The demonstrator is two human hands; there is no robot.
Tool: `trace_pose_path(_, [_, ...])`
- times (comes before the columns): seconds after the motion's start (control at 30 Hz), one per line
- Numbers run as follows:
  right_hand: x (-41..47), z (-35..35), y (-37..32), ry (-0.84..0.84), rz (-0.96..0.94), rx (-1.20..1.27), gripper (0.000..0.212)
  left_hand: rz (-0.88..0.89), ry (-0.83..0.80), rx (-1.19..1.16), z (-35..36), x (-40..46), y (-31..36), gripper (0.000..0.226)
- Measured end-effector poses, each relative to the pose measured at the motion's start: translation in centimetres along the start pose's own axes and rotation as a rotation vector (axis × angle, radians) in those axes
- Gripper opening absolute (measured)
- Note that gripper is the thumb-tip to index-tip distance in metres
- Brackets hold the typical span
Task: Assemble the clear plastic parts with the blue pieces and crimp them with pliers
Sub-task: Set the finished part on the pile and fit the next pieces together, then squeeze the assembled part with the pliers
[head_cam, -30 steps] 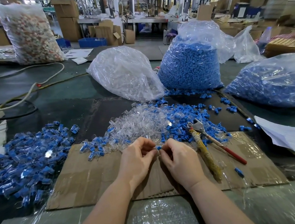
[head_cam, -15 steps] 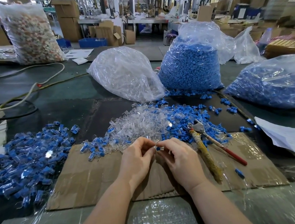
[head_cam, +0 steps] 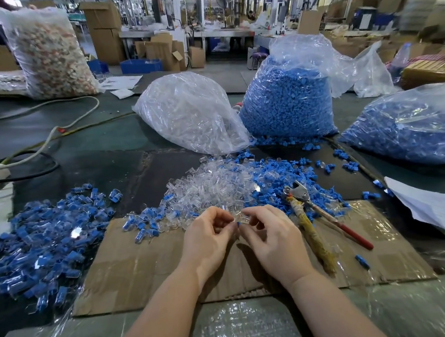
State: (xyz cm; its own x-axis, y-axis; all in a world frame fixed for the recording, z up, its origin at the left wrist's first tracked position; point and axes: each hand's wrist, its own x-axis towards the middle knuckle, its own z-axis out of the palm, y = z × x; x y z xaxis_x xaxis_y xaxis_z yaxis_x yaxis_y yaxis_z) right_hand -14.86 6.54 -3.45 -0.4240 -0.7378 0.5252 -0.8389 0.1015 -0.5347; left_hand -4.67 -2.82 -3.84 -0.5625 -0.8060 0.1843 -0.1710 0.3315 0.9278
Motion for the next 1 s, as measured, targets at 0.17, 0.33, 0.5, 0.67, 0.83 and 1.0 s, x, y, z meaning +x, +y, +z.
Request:
trace_pose_path(0.17, [0.5, -0.9, 0.3, 0.052, 0.211, -0.318, 0.04, -0.009, 0.002, -0.015, 0.0, 0.2, -0.2, 0.021])
trace_pose_path(0.33, [1.2, -3.6, 1.5, -0.212, 0.684, -0.686, 0.071, -0.005, 0.001, 0.007, -0.1, 0.3, -0.2, 0.019])
trace_pose_path(0.5, [1.3, -4.9, 1.6, -0.306, 0.773, -0.713, 0.075, -0.031, -0.001, -0.029, -0.2, 0.5, -0.3, 0.015])
trace_pose_path(0.67, [1.5, -5.5, 1.6, -0.335, 0.79, -0.646, 0.067, -0.079, 0.002, -0.139, -0.4, 0.5, -0.3, 0.015])
trace_pose_path(0.83, [0.9, -5.4, 1.8, -0.342, 0.812, -0.645, 0.064, -0.083, -0.008, -0.141, -0.5, 0.4, -0.2, 0.012])
trace_pose_path(1.0, [0.6, -4.9, 1.5, -0.238, 0.754, -0.652, 0.054, -0.101, -0.001, -0.199, -0.7, 0.4, 0.2, 0.008])
